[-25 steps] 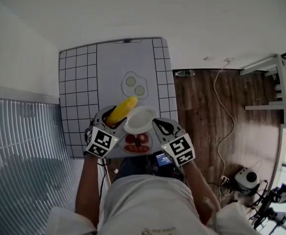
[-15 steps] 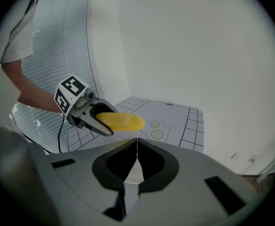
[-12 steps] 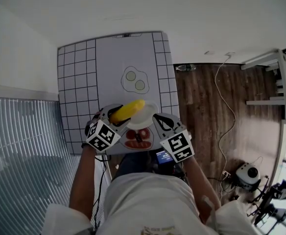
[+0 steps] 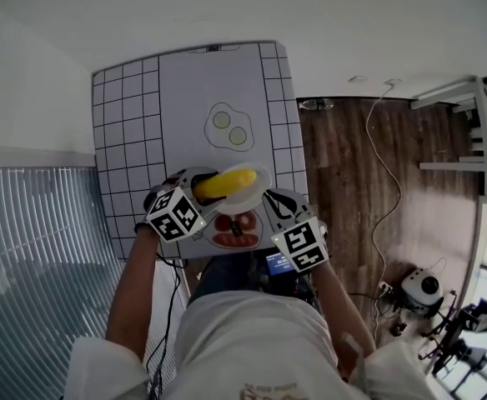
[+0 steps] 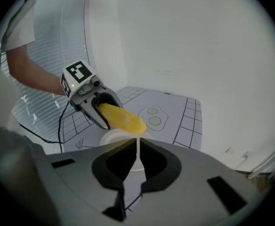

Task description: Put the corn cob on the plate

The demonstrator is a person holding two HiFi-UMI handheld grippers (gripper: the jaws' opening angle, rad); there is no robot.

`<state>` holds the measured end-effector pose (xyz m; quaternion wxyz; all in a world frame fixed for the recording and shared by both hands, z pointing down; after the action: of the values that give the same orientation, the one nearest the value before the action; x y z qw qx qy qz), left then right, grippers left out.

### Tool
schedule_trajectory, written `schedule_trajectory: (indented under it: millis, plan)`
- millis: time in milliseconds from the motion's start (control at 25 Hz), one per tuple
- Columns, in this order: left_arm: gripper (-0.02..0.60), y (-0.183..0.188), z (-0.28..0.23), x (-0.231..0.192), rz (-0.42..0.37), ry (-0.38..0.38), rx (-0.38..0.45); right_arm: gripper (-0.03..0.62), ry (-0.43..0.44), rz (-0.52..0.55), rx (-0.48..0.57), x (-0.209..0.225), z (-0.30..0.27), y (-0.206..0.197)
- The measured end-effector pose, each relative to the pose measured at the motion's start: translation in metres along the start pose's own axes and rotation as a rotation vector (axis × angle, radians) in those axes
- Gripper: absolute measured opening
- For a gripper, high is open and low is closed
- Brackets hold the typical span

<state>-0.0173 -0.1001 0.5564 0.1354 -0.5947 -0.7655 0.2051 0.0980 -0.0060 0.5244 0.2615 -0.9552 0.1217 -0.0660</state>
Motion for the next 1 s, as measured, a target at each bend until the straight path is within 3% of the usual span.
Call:
schedule_trajectory:
  millis: [120, 400, 640, 1000]
  plan:
    - [0.249, 0.003, -0.003, 0.003, -0.044, -0.056, -0.003, 0.089, -0.041, 0.085, -0.031, -0.002, -0.005, 0.002]
    - [0.249, 0.015, -0.015, 0.008, -0.179, -0.163, -0.039, 0.180, -0.123, 0.341, -0.069, -0.014, -0.016, 0.010]
    - [0.250, 0.023, -0.025, 0.013, -0.296, -0.243, -0.071, 0.278, -0.135, 0.558, -0.137, -0.032, -0.040, 0.002]
    - [0.250, 0.031, -0.034, 0.019, -0.358, -0.303, -0.102, 0.248, -0.104, 0.604, -0.168, -0.035, -0.056, 0.005]
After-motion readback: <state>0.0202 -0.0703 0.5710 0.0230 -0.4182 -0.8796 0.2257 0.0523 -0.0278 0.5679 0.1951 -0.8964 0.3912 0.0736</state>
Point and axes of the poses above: the fingertips, and each gripper's own axes: z backward along the fingers, x to its right, y out of its top, the point moved 5 cm from there along z, backward along the fingers, and after that the axes turned 15 degrees about -x, right-handed, at the moved point
